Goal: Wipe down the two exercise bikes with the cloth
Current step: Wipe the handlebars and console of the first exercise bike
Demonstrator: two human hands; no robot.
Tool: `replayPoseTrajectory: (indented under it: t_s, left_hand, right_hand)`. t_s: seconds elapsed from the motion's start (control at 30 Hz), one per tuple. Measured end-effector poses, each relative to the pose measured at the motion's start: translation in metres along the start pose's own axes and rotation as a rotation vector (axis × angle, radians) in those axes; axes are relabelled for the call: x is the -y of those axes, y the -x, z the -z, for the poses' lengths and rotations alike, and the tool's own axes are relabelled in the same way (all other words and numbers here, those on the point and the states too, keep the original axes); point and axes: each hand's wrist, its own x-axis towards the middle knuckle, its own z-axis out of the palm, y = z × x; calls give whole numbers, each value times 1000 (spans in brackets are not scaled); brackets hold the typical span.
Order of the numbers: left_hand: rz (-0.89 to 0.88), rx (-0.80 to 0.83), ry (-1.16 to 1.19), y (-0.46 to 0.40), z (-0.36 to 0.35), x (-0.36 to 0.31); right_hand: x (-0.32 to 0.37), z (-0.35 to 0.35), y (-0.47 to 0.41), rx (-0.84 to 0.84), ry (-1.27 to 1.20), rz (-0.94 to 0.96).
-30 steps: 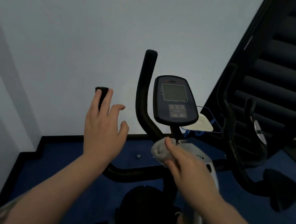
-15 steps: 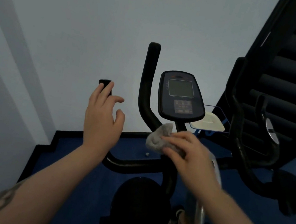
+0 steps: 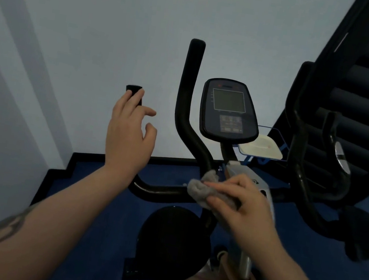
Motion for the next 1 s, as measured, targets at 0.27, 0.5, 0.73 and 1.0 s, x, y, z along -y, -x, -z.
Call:
replayPoseTrajectory:
  t_s: [0.27,0.5,0.73,1.0]
  left_hand:
    - [6,4,-16,1,1,0]
    - [4,-5,0,1,0,1]
    - [4,5,-16,2,1,-1]
    - [5,6,-21,3,0,-1]
  right_hand:
    - [7,-22,-38,-191,10,-12]
    - [-12,-42,38,-358,-33,66]
    - [-1,-33,-14,-288,113,73]
    - [-9,-39,15,-262,196,134]
